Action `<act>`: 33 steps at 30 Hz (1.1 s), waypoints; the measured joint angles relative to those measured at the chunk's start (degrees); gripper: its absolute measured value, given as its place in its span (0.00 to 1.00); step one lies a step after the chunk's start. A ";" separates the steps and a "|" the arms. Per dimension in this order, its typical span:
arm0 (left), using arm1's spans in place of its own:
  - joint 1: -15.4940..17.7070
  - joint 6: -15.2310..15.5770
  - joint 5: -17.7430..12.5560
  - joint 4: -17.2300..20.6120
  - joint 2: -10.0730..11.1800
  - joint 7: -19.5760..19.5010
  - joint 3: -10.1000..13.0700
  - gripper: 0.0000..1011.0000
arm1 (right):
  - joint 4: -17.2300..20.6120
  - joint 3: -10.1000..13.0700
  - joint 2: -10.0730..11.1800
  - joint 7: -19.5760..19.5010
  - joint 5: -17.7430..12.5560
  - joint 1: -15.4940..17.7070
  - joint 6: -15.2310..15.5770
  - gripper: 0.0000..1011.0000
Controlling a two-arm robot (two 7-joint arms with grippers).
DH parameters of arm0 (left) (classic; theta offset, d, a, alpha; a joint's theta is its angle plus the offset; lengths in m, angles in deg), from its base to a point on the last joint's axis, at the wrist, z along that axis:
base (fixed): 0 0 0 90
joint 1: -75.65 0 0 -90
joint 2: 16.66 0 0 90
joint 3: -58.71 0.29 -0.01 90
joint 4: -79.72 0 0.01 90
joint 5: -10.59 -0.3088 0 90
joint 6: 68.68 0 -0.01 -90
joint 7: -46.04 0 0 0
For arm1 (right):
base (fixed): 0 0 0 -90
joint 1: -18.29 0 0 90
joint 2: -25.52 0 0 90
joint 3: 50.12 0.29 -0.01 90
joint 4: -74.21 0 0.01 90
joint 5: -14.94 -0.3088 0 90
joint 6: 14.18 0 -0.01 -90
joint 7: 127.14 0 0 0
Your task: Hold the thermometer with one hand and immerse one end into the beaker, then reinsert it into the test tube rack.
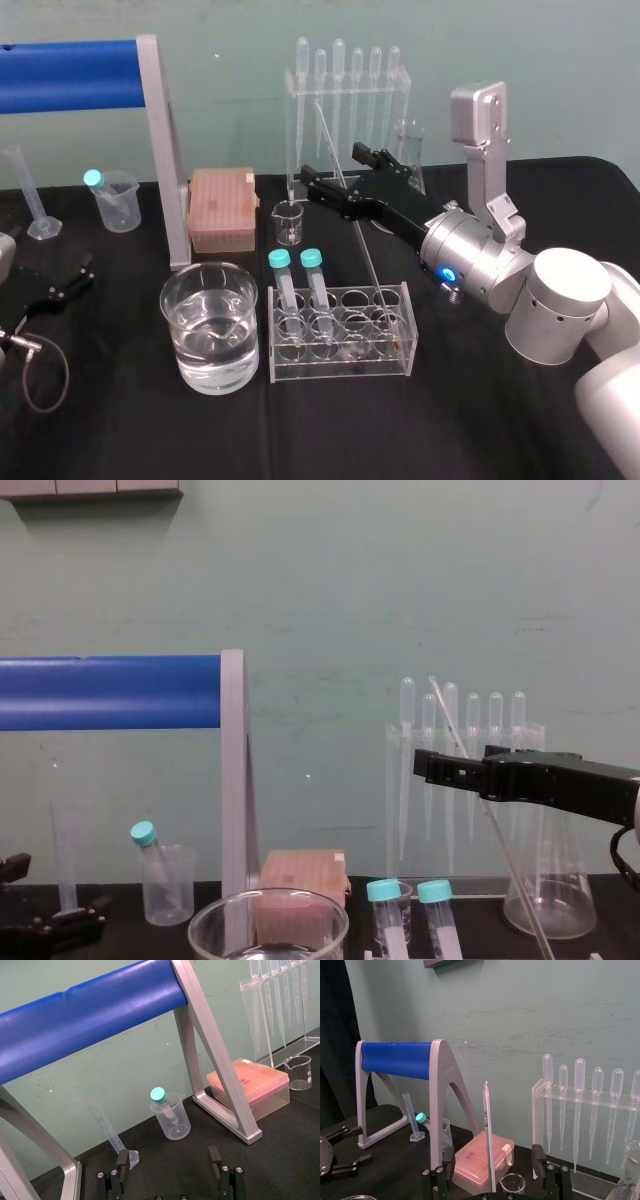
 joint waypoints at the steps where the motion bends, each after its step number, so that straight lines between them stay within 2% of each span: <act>1: 0.00 0.00 0.00 0.00 0.00 0.00 0.00 1.00 | 0.00 0.00 0.00 0.00 0.00 0.00 0.00 0.99; 11: 0.00 0.00 0.00 0.00 0.00 0.00 0.00 1.00 | 0.00 0.00 0.00 -0.04 0.00 0.00 -0.05 0.76; 19: 0.00 0.00 0.00 0.00 0.00 0.00 0.00 1.00 | 0.01 0.00 0.00 -0.07 0.00 0.00 -0.08 0.48; 30: 0.00 0.00 0.00 0.00 0.00 0.00 0.00 1.00 | 0.01 0.00 0.00 -0.11 0.00 0.00 -0.08 0.17; 31: 0.00 0.00 0.00 0.00 0.00 0.00 0.00 1.00 | 0.00 0.00 0.00 -0.11 0.00 0.00 -0.08 0.11; 33: 0.00 0.00 0.00 0.00 0.00 0.00 0.00 1.00 | 0.00 0.00 0.00 -0.11 0.00 0.00 -0.08 0.08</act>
